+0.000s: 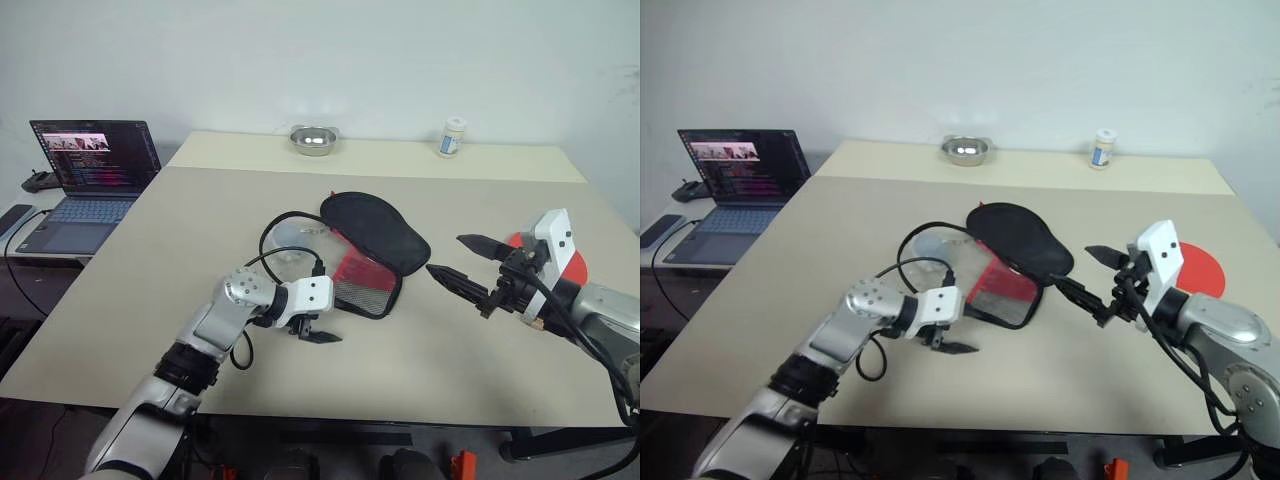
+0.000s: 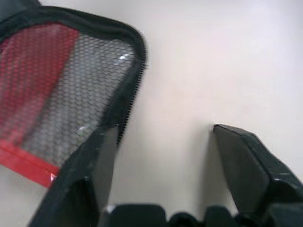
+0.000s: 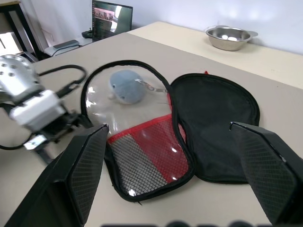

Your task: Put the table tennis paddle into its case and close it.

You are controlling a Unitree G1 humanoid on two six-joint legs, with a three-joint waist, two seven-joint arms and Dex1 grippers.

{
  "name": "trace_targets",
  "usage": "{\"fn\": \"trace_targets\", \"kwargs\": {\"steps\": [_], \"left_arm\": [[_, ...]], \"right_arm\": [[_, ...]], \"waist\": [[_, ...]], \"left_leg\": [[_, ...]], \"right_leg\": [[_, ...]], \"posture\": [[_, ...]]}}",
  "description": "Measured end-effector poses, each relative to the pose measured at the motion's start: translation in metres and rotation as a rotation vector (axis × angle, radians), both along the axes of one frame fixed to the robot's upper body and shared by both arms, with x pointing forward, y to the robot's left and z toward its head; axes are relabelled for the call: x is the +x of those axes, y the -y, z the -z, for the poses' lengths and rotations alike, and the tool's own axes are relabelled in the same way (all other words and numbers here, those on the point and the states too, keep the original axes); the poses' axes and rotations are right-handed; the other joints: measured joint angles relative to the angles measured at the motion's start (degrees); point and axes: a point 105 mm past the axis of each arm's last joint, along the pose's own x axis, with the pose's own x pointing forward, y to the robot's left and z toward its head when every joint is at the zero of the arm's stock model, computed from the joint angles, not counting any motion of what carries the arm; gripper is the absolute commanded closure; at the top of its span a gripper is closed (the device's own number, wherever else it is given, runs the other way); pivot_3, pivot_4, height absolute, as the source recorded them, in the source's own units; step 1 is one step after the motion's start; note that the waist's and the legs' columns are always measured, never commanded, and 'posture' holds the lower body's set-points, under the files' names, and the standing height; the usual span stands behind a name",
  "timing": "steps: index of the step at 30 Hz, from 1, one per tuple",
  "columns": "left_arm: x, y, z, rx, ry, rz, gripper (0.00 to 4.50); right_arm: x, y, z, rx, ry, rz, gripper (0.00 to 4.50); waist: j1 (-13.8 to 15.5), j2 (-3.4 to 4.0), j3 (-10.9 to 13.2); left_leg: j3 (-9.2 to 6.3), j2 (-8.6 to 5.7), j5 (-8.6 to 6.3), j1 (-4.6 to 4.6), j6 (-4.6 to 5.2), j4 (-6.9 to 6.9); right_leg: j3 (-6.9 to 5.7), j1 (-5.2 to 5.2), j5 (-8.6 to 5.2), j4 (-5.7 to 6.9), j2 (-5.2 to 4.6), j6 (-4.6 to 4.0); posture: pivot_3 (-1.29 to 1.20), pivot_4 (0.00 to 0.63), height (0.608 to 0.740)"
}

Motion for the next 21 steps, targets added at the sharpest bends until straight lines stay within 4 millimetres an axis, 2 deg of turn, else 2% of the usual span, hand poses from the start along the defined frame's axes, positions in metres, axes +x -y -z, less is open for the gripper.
{"fn": "trace_targets", "kwargs": {"steps": [4, 9, 12, 15, 18, 21], "left_arm": [[-0.007, -0.001, -0.014, -0.023, 0.013, -0.023, 1.17], [-0.014, 0.002, -0.017, -0.047, 0.007, -0.07, 1.17], [-0.005, 0.003, -0.023, -0.097, 0.04, -0.147, 1.17], [0.014, 0.004, -0.036, -0.179, 0.087, -0.241, 1.17], [0.03, 0.002, -0.055, -0.236, 0.138, -0.302, 1.17], [0.035, -0.006, -0.052, -0.229, 0.138, -0.334, 1.17]], "right_arm": [[0.006, 0.001, 0.001, -0.003, -0.002, -0.003, 0.0], [0.014, 0.002, 0.002, 0.011, -0.021, 0.003, 0.0], [0.021, 0.003, 0.0, 0.02, -0.025, 0.007, 0.0], [0.041, 0.002, 0.002, 0.016, -0.046, 0.04, 0.0], [0.065, 0.002, 0.01, 0.011, -0.081, 0.083, 0.0], [0.086, 0.007, 0.026, 0.011, -0.11, 0.128, 0.0]], "waist": [[0.1, 0.0, 0.0], [0.1, 0.0, 0.0], [0.1, 0.0, 0.0], [0.1, -0.01, 0.0], [0.0, -0.01, 0.0], [-0.1, 0.01, 0.0]], "left_leg": [[-0.02, 0.0, 0.0, 0.01, -0.01, 0.0], [-0.01, -0.01, 0.01, 0.0, -0.01, 0.0], [-0.02, -0.01, 0.02, 0.01, -0.03, 0.0], [-0.01, -0.02, 0.07, 0.06, -0.04, 0.02], [0.01, -0.03, 0.12, 0.07, -0.04, -0.03], [0.04, -0.07, 0.12, 0.02, -0.05, -0.14]], "right_leg": [[-0.01, 0.01, 0.0, 0.0, 0.0, 0.0], [-0.01, 0.01, 0.0, 0.0, 0.01, 0.0], [-0.01, 0.01, 0.0, 0.01, 0.02, 0.01], [-0.01, 0.03, 0.0, 0.03, 0.06, 0.01], [-0.02, 0.02, 0.0, 0.04, 0.1, 0.01], [-0.02, -0.07, 0.01, 0.07, 0.12, 0.0]], "posture": [[0.0, 0.15, 0.74], [0.0, 0.15, 0.74], [0.0, 0.15, 0.74], [0.0, 0.15, 0.74], [0.0, 0.15, 0.74], [0.0, 0.15, 0.74]]}}
